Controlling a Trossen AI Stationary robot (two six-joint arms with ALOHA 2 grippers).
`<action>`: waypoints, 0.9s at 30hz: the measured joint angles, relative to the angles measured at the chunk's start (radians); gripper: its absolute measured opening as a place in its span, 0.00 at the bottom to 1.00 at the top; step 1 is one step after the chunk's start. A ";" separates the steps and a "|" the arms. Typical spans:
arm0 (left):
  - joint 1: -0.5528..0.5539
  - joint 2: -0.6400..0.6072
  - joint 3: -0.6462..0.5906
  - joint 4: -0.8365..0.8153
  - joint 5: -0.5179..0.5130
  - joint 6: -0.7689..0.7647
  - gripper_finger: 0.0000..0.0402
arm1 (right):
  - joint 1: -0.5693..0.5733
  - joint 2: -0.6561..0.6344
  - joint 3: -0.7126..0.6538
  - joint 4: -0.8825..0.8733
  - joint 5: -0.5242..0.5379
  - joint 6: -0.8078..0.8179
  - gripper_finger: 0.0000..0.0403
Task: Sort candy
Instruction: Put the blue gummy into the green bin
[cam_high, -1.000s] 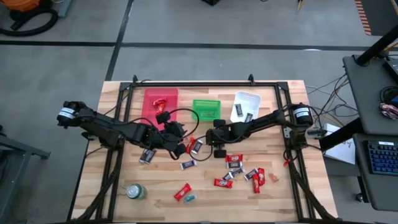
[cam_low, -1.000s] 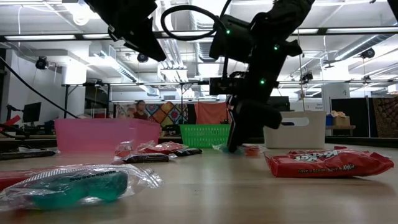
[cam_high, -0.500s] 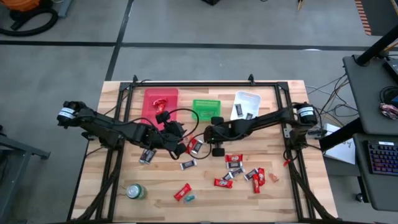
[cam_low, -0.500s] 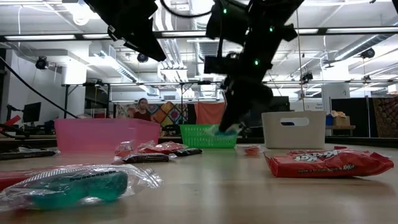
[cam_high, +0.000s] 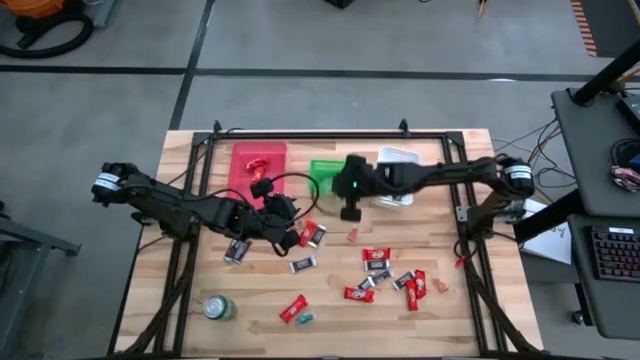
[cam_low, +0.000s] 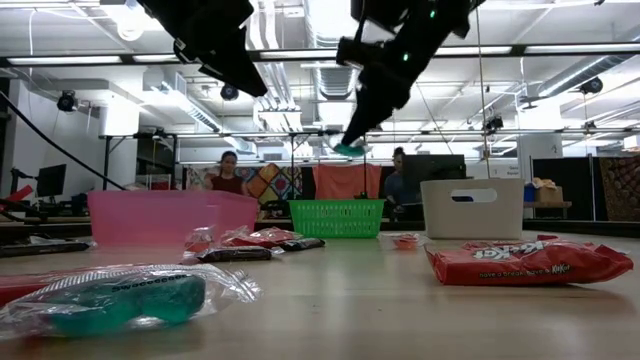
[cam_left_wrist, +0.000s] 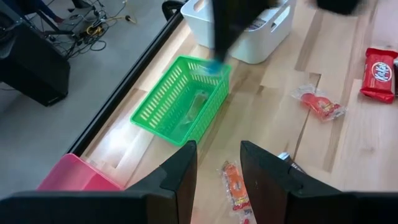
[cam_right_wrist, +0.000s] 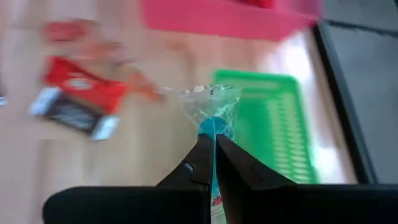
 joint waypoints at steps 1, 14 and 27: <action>0.000 0.000 0.000 0.000 0.000 0.000 0.27 | -0.026 0.005 0.000 0.004 0.000 0.000 0.02; 0.012 -0.006 0.012 -0.028 -0.011 0.099 0.27 | -0.218 0.108 -0.002 0.131 -0.202 -0.053 0.02; 0.191 -0.118 0.057 -0.152 0.176 0.191 0.24 | -0.297 0.116 -0.073 0.352 -0.382 -0.100 0.02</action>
